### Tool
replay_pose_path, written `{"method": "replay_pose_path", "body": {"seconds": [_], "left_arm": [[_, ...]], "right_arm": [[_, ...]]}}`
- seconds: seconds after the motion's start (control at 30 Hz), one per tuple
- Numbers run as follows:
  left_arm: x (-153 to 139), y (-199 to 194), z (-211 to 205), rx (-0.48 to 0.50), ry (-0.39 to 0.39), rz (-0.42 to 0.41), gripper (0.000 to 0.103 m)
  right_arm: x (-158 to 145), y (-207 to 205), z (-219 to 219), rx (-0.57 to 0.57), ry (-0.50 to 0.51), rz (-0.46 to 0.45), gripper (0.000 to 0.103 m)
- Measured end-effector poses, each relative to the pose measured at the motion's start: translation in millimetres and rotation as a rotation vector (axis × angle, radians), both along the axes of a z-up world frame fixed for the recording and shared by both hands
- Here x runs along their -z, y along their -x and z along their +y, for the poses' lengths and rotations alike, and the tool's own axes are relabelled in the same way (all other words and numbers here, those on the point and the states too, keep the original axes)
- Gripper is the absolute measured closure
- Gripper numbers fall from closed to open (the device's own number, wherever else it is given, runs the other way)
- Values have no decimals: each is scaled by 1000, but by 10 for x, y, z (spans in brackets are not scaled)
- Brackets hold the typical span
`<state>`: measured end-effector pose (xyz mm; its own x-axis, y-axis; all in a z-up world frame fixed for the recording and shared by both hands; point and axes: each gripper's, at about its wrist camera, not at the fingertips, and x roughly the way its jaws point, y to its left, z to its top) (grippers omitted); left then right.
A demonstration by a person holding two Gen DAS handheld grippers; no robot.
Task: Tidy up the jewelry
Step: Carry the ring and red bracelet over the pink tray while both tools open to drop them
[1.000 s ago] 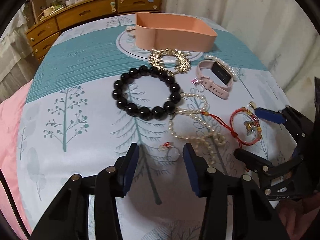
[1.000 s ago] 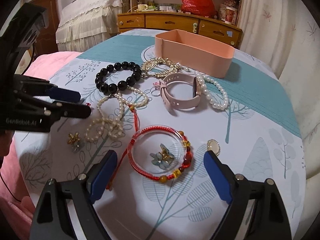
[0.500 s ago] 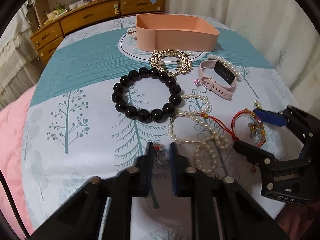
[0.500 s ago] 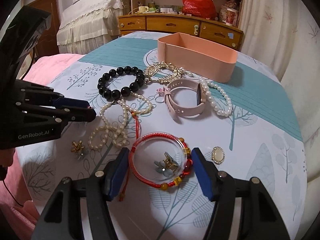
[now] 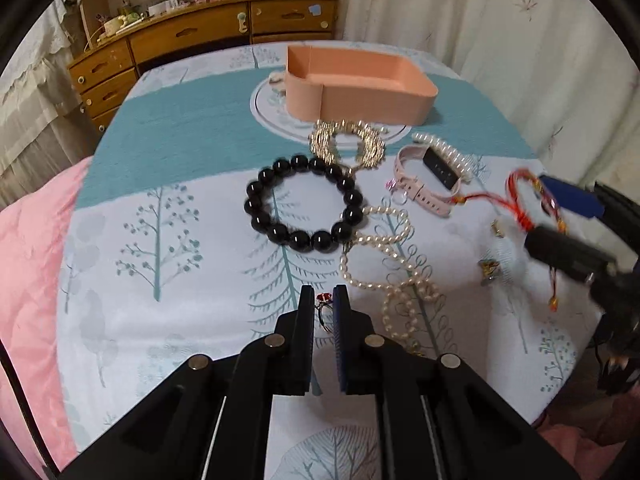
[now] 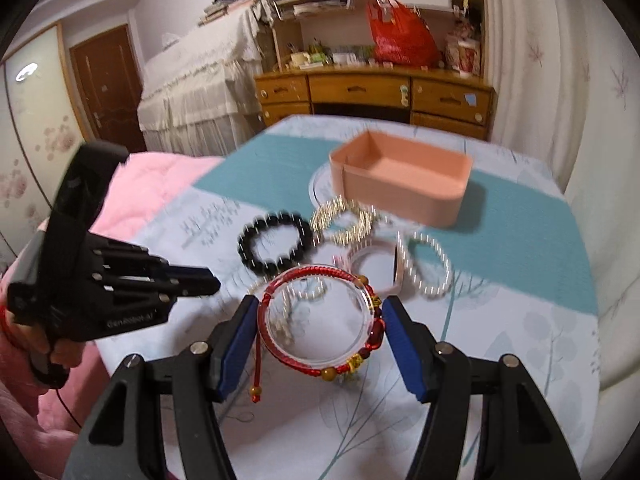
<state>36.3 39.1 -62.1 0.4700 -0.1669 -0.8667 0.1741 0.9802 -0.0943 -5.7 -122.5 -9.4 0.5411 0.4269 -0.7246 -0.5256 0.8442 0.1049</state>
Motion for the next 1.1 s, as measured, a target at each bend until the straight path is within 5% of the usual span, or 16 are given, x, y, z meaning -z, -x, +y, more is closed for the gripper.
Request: {"method": "replay_pose_path", "body": {"seconds": [0.27,0.47,0.77,1.1], "left_arm": [[-575,-243,15,61,-23,-120,96],[-970,-712,-139,115,-42,-252,96],[-871,-1766,-370,184,54,-264,96],[-368,-2385,-373,139,159,-153,92]], "right_arm": [[-667,-308,-54,-29,-48,-139,39],[-828,-858,-110,28,-98,-138,39],[-368,-1853,-185,136,-167,54,39],[214,-2213,-322,205,-238,201,39]]}}
